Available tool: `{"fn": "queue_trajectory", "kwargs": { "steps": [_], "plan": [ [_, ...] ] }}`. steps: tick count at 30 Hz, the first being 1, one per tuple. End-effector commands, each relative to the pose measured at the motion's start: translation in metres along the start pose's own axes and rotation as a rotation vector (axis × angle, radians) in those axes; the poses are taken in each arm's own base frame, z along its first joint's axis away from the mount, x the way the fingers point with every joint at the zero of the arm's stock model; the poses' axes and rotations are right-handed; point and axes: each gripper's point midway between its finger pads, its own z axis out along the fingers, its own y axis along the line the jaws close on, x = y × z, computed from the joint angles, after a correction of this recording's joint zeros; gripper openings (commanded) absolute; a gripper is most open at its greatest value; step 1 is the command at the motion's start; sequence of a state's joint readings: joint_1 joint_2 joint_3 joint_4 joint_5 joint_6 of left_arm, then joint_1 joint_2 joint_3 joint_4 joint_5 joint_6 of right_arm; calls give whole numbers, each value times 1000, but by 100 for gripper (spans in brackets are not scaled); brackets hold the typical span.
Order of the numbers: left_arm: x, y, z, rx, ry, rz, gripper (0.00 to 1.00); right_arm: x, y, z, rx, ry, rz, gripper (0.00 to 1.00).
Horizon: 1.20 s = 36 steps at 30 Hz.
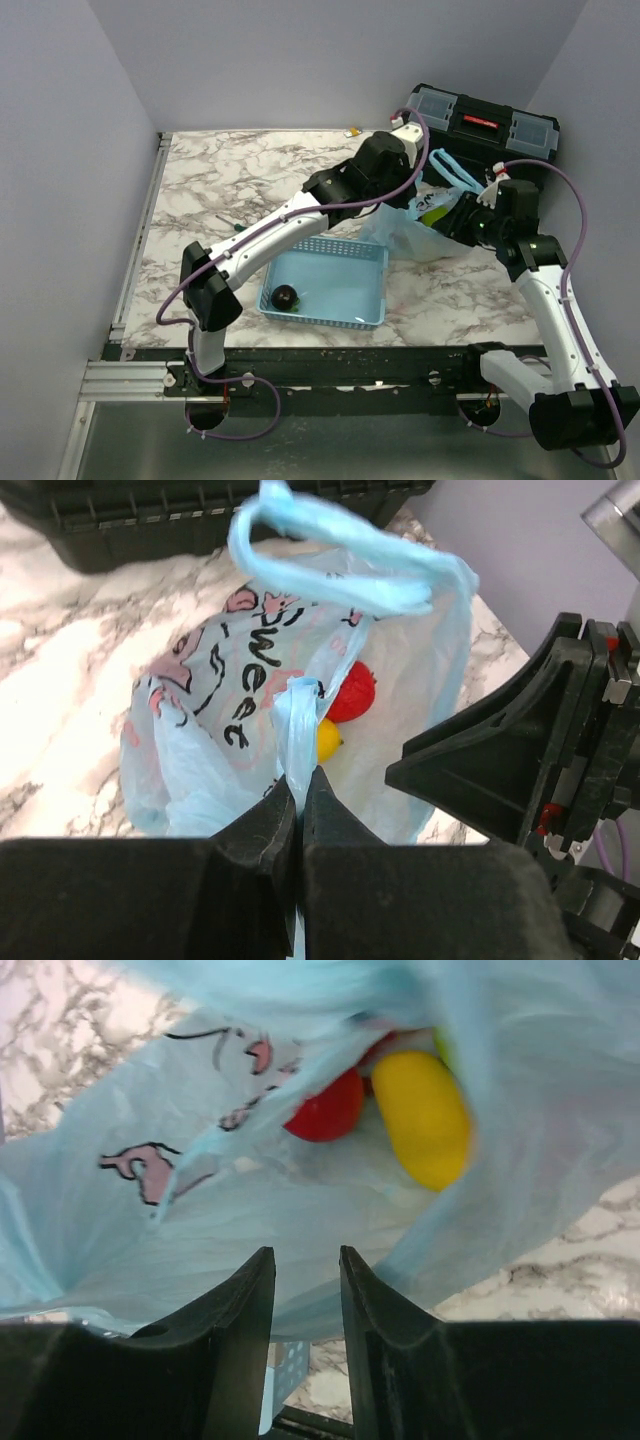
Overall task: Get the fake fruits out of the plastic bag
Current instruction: Untie the plastic bag at the center of the board.
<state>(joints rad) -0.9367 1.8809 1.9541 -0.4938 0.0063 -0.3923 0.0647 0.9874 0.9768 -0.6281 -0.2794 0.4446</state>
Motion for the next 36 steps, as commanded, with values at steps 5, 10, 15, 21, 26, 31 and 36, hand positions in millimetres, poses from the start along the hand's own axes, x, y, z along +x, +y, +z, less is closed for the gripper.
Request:
{"fn": "queue_trajectory", "kwargs": {
  "steps": [5, 10, 15, 21, 26, 31, 36],
  "plan": [
    [30, 21, -27, -43, 32, -163, 0, 59, -47, 10, 158, -1, 266, 35],
    [48, 24, -32, -35, 67, -117, 0, 86, -74, 28, 219, -52, 423, 36],
    [44, 9, -35, 41, 20, -17, 0, 83, -69, 40, 169, -49, 409, 38],
    [38, -10, -31, 133, 10, 32, 0, 53, -47, 49, 48, -96, 270, 57],
    [7, -1, -19, 69, 1, 10, 0, 32, -40, 69, 15, -119, 291, 54],
    [-40, 12, -9, 96, -49, -89, 0, 11, -70, 89, 178, -218, 440, 44],
    [-89, 27, -4, 167, -127, -97, 0, -18, -85, 91, 257, -352, 522, 44]
  ]
}}
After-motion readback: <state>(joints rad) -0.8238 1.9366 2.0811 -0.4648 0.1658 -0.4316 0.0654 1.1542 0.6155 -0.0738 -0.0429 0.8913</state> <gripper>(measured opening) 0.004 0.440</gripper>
